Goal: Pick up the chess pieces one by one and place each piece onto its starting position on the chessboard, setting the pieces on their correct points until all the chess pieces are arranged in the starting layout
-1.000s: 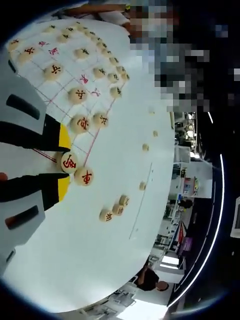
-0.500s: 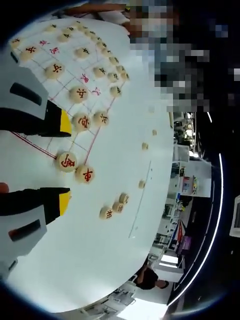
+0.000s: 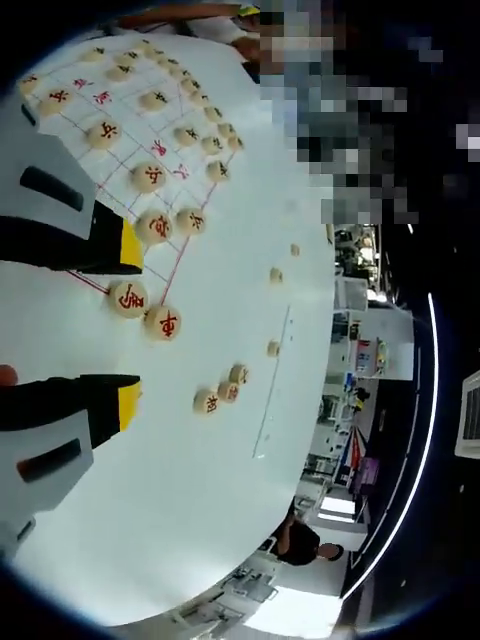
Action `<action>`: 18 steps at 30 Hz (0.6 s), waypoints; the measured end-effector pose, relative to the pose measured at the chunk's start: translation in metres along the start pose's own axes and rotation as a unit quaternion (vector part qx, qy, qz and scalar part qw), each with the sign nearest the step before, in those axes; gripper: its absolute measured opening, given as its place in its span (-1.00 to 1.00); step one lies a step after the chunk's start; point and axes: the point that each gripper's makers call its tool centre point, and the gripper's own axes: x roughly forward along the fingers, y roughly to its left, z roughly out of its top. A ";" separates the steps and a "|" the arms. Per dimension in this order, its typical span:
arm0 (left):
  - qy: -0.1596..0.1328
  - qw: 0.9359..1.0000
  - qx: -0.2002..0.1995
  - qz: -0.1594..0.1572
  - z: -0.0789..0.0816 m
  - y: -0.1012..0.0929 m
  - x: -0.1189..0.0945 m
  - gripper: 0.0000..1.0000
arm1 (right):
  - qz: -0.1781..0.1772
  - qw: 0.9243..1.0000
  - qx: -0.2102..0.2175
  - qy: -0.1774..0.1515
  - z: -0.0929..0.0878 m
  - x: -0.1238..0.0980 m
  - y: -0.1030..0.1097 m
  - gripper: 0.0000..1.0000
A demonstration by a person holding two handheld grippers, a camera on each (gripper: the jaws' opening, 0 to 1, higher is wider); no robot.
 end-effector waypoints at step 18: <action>0.001 1.000 0.001 -0.001 -0.001 -0.001 0.001 -0.34 | -0.051 0.998 0.033 0.030 0.030 0.039 -0.052 -0.29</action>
